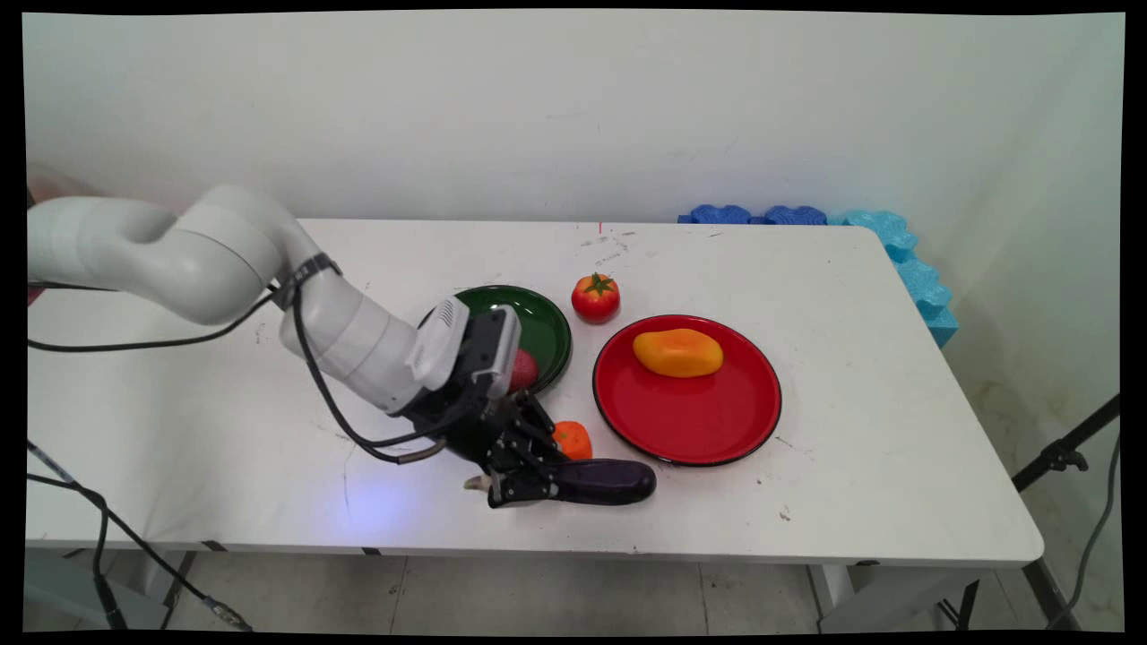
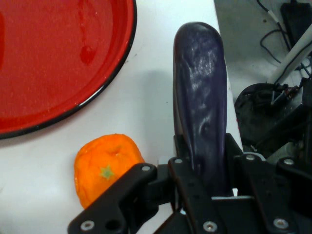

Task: Place the picked object on the table

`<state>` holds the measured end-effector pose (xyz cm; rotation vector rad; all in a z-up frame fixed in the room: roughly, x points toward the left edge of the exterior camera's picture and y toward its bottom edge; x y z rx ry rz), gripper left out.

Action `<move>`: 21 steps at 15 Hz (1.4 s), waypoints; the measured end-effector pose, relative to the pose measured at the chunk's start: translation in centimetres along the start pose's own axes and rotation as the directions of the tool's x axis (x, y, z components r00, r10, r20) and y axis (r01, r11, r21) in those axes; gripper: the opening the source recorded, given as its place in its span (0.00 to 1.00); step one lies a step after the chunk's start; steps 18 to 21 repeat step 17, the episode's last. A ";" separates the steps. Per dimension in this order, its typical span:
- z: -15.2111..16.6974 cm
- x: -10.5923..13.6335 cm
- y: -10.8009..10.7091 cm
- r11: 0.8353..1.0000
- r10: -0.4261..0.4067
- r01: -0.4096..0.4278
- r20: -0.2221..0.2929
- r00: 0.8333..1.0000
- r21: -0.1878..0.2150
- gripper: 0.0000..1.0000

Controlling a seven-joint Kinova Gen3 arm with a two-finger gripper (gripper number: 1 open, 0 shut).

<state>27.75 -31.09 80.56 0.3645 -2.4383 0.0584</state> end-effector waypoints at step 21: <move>2.4 -0.8 -0.3 1.000 -0.004 0.004 -0.004 1.000 0.001 1.00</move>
